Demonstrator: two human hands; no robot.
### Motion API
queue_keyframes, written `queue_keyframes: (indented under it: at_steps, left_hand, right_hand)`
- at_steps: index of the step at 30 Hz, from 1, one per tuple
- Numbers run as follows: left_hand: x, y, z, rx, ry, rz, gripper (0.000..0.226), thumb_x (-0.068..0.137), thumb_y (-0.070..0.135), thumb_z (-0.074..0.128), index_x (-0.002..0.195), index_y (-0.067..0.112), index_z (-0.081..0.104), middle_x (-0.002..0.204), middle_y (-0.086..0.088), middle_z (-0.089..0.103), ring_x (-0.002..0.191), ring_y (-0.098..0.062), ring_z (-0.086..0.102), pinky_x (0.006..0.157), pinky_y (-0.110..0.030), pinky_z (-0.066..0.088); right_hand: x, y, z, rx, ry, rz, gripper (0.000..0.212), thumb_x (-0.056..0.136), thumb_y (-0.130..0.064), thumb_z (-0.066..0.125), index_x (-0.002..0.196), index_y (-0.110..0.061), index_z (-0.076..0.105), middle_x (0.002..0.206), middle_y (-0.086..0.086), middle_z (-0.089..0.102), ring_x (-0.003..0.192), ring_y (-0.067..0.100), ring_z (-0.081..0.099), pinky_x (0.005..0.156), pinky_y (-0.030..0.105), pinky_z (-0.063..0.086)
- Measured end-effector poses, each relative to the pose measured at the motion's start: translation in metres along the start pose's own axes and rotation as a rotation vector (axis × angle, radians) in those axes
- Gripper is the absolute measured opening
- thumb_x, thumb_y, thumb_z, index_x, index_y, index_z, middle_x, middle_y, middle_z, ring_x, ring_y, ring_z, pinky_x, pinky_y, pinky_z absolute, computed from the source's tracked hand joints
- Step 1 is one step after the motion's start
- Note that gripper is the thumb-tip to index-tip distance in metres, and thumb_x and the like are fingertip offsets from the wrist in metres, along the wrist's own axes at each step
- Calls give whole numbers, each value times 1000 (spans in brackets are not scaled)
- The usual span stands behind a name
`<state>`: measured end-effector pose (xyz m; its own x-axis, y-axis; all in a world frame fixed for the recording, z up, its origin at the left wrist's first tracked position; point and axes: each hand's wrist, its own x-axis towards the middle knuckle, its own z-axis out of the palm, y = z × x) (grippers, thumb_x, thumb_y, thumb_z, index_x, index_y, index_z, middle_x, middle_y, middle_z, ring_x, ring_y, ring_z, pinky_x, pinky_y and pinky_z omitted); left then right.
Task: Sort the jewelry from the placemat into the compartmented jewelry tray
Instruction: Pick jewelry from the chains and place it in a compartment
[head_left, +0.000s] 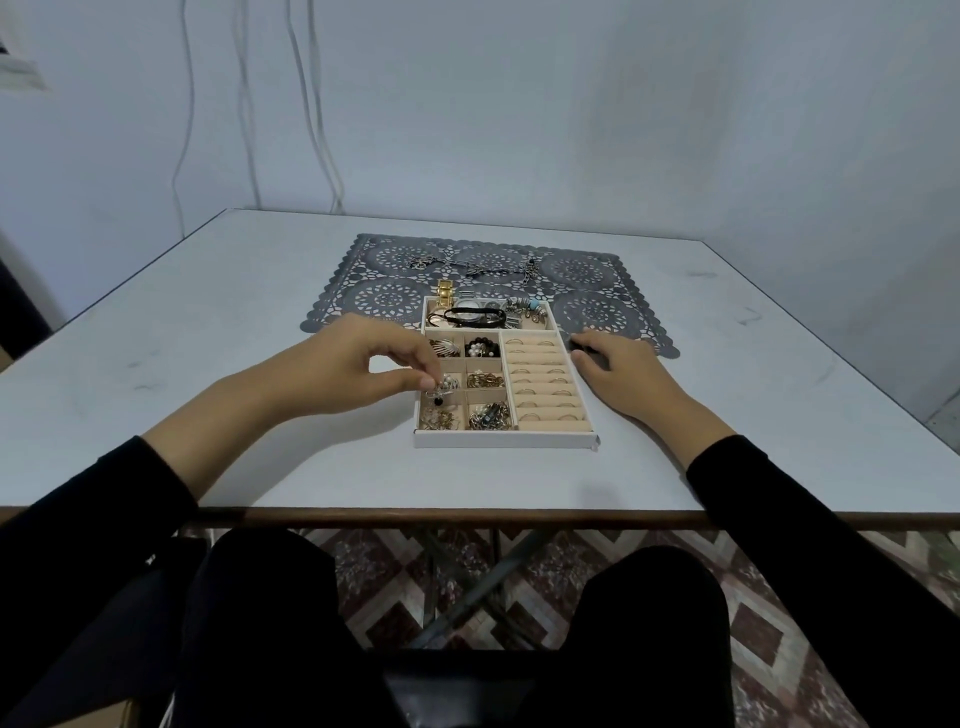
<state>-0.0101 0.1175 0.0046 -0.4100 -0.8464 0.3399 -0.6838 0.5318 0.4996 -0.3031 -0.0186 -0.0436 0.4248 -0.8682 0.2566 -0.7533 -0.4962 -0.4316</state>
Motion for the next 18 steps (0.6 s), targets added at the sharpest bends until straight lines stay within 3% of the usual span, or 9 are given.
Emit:
queue_keyframes:
  at_steps: [9, 18]
  left_hand:
    - [10, 6, -1, 132, -137, 70, 11, 87, 21, 73, 95, 26, 76, 89, 20, 71, 86, 3, 66, 77, -12, 45]
    - [11, 5, -1, 177, -169, 68, 17, 82, 28, 75, 99, 32, 78, 92, 16, 72, 82, -2, 67, 72, -27, 53]
  right_hand:
    - [1, 3, 2, 8, 8, 7, 37, 98, -27, 47, 132, -15, 56, 131, 0, 60, 120, 16, 52, 89, 16, 32]
    - [2, 4, 2, 3, 7, 1, 36, 99, -27, 47, 132, -15, 56, 129, 0, 61, 119, 17, 53, 86, 17, 32]
